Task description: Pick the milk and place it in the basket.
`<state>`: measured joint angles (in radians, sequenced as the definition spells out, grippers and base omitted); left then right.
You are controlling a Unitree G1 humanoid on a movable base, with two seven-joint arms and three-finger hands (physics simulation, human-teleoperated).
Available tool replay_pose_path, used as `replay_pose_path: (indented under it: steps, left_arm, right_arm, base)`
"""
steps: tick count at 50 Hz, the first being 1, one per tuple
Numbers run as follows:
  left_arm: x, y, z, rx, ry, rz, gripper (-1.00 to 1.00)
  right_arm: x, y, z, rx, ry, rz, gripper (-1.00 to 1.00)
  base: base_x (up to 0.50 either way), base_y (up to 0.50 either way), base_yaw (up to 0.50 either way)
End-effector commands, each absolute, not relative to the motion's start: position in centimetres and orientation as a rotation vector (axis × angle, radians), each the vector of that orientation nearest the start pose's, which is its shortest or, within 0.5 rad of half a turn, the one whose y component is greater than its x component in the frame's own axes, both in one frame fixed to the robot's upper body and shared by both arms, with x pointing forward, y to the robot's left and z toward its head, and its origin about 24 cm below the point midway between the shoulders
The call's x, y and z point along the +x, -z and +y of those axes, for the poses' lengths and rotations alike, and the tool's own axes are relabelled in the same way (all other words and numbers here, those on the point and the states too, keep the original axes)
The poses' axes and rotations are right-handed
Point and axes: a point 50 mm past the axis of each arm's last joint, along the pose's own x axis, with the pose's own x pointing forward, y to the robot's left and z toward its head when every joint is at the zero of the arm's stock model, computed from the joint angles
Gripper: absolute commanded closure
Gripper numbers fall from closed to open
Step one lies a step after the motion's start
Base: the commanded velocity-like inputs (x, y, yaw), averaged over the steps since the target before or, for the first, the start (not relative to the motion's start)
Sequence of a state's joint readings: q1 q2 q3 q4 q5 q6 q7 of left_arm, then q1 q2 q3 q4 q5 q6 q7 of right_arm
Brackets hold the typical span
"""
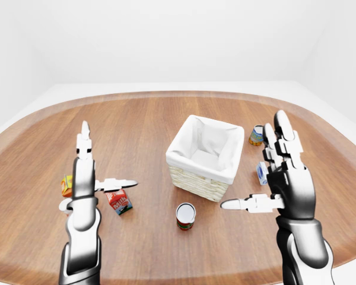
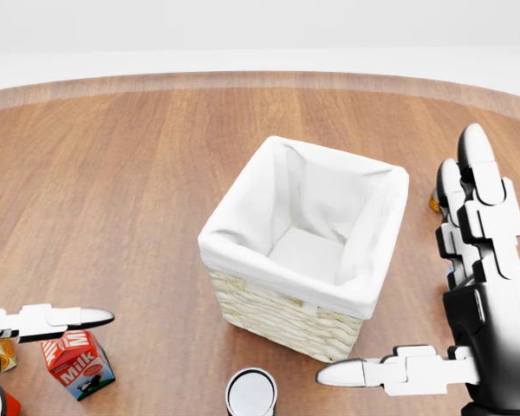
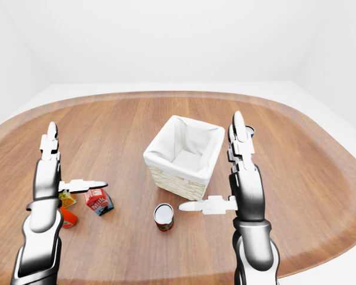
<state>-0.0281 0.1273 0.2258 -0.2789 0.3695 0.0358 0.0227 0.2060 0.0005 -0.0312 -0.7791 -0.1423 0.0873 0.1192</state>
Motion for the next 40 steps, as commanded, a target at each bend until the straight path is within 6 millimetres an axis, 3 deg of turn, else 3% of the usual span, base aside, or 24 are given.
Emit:
replay_pose_path:
  steps: [1, 15, 31, 36, 40]
  left_arm:
    - [24.3, -11.8, 22.3, 0.583, -0.293, -0.247, -1.0]
    - [23.9, -11.2, 21.6, 0.589, -0.232, -0.214, -1.0]
    - [23.1, -11.2, 20.3, 0.447, -0.119, -0.188, -1.0]
    - [22.8, -9.6, 20.1, 0.444, -0.114, -0.128, -1.0]
    - [23.1, -9.6, 20.1, 0.416, -0.108, -0.126, -1.0]
  right_arm:
    - [18.5, -16.4, -16.1, -0.195, 0.017, -0.477, -1.0]
    - [18.6, -16.4, -16.3, -0.196, 0.025, -0.475, -1.0]
    - [18.6, -16.4, -16.3, -0.194, 0.028, -0.476, -1.0]
    - [18.6, -16.4, -16.3, -0.194, 0.028, -0.476, -1.0]
    - [18.6, -16.4, -16.3, -0.194, 0.029, -0.477, -1.0]
  base:
    - [0.0, 0.0, 0.0]
    - [0.0, 0.0, 0.0]
    - [0.0, 0.0, 0.0]
    - [0.0, 0.0, 0.0]
    - [0.0, 0.0, 0.0]
